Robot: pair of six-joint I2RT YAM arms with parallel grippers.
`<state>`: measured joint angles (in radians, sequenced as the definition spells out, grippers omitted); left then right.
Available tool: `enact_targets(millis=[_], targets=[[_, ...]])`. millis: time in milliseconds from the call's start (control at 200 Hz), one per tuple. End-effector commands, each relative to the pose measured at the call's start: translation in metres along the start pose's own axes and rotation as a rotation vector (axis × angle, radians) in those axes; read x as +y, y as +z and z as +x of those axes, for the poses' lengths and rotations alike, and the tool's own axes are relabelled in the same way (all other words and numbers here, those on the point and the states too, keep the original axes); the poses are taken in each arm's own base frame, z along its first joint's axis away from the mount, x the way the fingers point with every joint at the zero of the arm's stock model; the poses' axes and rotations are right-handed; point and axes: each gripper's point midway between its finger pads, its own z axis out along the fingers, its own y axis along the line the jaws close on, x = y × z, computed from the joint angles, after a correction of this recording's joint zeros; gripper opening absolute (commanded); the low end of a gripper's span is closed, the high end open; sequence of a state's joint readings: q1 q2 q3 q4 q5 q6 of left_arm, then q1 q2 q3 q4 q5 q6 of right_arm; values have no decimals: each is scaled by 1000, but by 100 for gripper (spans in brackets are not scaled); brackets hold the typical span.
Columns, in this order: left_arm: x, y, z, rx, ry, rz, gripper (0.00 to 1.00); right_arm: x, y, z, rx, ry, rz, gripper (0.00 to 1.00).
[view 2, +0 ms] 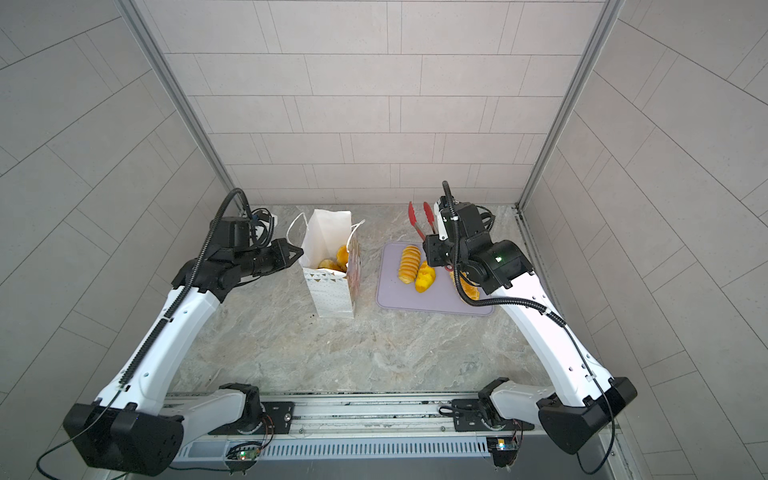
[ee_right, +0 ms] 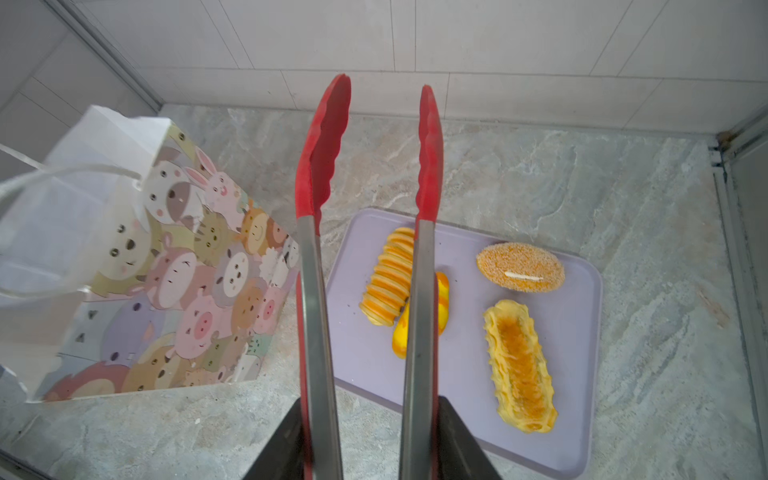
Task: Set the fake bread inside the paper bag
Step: 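Raise the empty tongs out of the bag and swing them over the tray, then lower the open tongs around the yellow-orange bun on the tray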
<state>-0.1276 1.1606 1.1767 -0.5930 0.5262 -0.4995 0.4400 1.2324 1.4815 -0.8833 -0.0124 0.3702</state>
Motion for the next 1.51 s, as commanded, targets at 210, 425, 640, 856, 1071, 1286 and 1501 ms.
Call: enact_targets(millis=[210, 425, 640, 856, 1071, 1286, 1501], targets=[[-5, -5, 0, -7, 20, 10, 8, -28, 25, 43, 73, 27, 110, 46], [-4, -5, 1, -3, 20, 10, 8, -33, 51, 71, 137, 39, 129, 46], [-3, -4, 2, -1, 20, 6, 8, -36, 73, 94, 194, 46, 138, 47], [-2, -3, 4, 2, 19, 5, 8, -40, 86, 107, 220, 43, 157, 48], [-1, -1, 4, 5, 17, 6, 8, -44, 97, 119, 251, 37, 174, 49], [-1, -1, 4, 7, 16, 5, 8, -48, 108, 129, 287, 44, 195, 51], [0, -1, 5, 7, 14, 3, 8, -52, 116, 138, 321, 52, 216, 52]])
